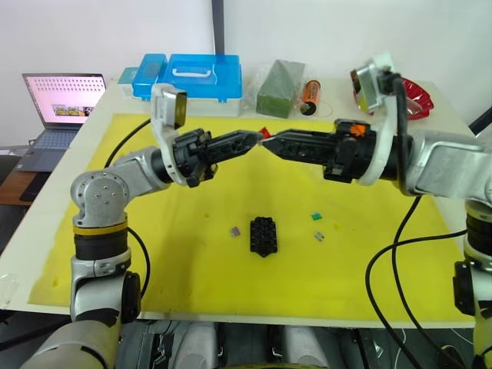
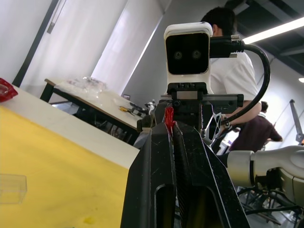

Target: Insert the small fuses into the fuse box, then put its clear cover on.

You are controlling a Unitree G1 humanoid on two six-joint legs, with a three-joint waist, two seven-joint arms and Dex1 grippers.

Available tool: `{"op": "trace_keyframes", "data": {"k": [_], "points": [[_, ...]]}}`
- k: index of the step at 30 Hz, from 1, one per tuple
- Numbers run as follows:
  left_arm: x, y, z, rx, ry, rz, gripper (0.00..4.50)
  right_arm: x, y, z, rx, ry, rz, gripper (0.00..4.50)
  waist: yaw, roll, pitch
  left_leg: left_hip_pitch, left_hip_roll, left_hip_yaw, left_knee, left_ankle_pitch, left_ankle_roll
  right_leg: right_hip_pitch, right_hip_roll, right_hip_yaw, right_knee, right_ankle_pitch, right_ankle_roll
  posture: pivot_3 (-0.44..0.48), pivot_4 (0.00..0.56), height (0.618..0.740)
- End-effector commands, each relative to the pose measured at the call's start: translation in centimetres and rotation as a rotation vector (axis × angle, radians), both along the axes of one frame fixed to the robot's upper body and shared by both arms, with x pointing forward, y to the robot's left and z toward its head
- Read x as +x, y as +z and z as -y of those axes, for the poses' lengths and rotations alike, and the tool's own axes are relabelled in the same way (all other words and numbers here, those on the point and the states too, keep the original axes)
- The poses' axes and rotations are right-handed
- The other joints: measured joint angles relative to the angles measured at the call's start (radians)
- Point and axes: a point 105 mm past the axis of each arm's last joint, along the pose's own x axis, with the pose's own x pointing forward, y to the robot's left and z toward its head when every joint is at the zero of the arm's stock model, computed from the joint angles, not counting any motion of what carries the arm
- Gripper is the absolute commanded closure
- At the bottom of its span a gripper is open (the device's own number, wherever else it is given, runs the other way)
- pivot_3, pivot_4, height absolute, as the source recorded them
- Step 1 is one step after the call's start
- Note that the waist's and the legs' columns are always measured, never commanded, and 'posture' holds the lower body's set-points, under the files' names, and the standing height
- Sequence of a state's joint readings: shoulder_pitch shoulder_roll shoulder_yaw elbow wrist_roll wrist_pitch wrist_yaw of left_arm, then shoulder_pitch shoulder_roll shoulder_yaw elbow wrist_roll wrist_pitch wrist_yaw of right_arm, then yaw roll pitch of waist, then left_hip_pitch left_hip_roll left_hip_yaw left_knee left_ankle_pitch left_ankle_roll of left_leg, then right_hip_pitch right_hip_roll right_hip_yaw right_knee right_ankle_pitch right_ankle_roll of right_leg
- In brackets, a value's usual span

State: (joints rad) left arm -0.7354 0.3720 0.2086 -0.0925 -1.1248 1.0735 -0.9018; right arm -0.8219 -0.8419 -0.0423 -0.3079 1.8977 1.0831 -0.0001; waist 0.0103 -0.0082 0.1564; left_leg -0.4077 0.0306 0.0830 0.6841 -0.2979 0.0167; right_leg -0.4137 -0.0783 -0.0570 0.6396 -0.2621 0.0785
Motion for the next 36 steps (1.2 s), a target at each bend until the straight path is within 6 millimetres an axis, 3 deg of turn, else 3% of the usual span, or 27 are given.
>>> {"op": "trace_keyframes", "data": {"k": [1,2,14,18,24,28,30,33,36], "points": [[-0.6,0.6,0.2,-0.008,-0.011,0.039,4.5,-0.6,0.9,-0.2,0.02,0.023,0.044,4.07,0.0,0.0,0.0,0.0,0.0,0.0,0.0,0.0,0.0,0.0,0.0,0.0,0.0,0.0,0.0,0.0,0.15,0.74],[-0.6,0.5,0.2,-0.008,-0.011,0.039,4.5,-0.7,0.9,-0.2,0.021,0.024,0.045,4.45,0.0,0.0,0.0,0.0,0.0,0.0,0.0,0.0,0.0,0.0,0.0,0.0,0.0,0.0,0.0,0.0,0.15,0.74],[-0.3,-0.6,0.1,0.077,0.005,0.034,4.5,-0.6,0.7,0.0,-0.033,0.012,0.056,4.45,0.0,0.0,0.0,0.0,0.0,0.0,-0.001,0.0,0.0,0.0,0.0,0.0,-0.002,0.0,0.0,0.0,0.15,0.74],[0.2,-1.5,-0.2,0.176,0.027,0.041,3.44,-0.1,-0.3,0.3,-0.139,-0.021,0.069,4.5,0.0,0.0,0.0,0.0,0.0,0.0,-0.001,0.0,0.001,0.001,0.0,0.0,-0.003,0.0,0.0,0.0,0.15,0.74],[0.1,-3.0,-2.4,0.368,0.007,0.141,1.57,0.2,-2.0,1.1,-0.358,-0.027,0.125,4.5,-0.004,0.0,0.0,-0.001,0.001,0.0,-0.003,-0.001,0.002,0.0,0.0,0.0,-0.006,-0.001,-0.002,0.0,0.15,0.74],[0.5,-7.1,-4.4,0.685,-0.033,0.334,0.15,0.2,-3.9,1.4,-0.593,0.003,0.2,4.5,-0.003,0.001,0.0,-0.001,0.0,0.001,-0.004,-0.001,0.002,-0.001,0.0,0.0,-0.007,-0.002,-0.004,0.0,0.15,0.74],[0.8,-7.9,-4.7,0.737,-0.05,0.376,0.07,0.2,-4.3,1.3,-0.647,0.021,0.245,4.5,0.0,0.001,0.0,-0.001,0.0,0.002,-0.004,-0.001,0.002,-0.002,0.0,0.0,-0.008,-0.002,-0.004,0.0,0.15,0.74],[0.6,-9.0,-4.2,0.81,-0.12,0.475,0.07,-1.8,-6.0,0.2,-0.825,0.211,0.295,4.5,0.0,0.002,0.001,-0.004,0.0,0.002,-0.004,-0.002,0.002,-0.005,-0.002,0.0,-0.008,-0.002,-0.005,0.0,0.15,0.74],[0.5,-9.5,-3.7,0.824,-0.146,0.519,0.07,-2.2,-6.9,0.0,-0.887,0.275,0.297,4.5,0.001,0.002,0.001,-0.012,0.0,0.002,-0.002,-0.002,0.003,-0.012,-0.002,0.001,-0.007,-0.001,-0.005,0.0,0.15,0.74]]}}
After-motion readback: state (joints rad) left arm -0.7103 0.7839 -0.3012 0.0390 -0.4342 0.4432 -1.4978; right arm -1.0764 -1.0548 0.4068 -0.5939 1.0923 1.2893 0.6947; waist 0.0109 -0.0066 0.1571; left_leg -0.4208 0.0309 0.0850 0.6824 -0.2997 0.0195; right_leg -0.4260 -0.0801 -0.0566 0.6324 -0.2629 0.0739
